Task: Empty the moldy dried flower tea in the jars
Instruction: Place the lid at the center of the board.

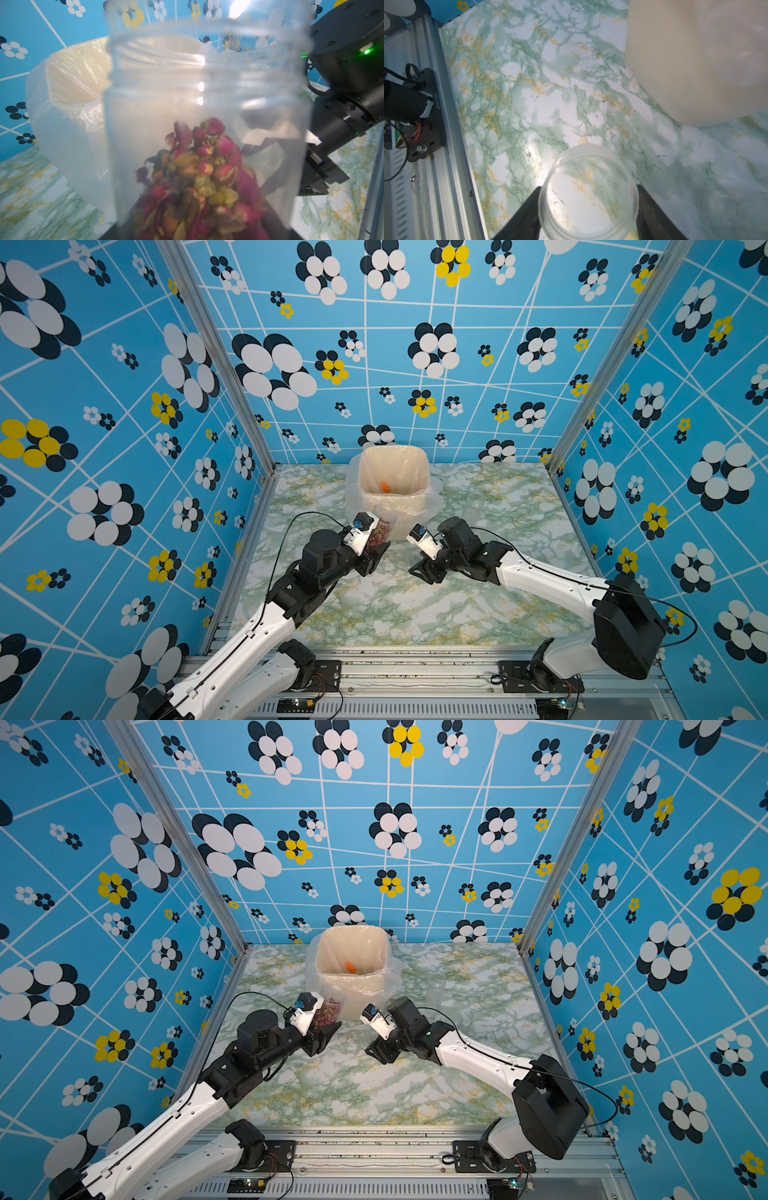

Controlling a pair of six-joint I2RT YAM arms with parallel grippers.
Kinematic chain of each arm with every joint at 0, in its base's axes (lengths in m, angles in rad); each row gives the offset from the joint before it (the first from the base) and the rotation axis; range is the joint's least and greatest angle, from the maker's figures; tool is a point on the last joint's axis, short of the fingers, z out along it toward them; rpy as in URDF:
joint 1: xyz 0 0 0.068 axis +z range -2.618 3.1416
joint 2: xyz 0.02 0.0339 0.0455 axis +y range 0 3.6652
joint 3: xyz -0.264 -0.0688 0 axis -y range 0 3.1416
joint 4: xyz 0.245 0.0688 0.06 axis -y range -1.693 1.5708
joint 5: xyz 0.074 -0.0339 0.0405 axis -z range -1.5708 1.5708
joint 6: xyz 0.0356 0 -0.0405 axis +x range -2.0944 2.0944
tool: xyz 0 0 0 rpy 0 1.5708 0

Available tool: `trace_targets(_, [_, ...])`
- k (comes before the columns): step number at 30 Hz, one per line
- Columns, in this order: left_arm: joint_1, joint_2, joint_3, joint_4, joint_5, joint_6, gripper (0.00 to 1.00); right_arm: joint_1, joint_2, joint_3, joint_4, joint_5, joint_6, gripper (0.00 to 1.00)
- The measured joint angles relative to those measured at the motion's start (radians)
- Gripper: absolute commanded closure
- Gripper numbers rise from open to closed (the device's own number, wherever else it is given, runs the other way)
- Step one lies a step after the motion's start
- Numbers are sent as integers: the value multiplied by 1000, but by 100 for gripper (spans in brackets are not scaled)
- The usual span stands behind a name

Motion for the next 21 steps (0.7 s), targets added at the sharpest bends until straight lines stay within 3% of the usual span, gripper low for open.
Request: trace_targets(21, [0,-9,-11,1,-3,11,100,103,243,70,-77,93,-60,63])
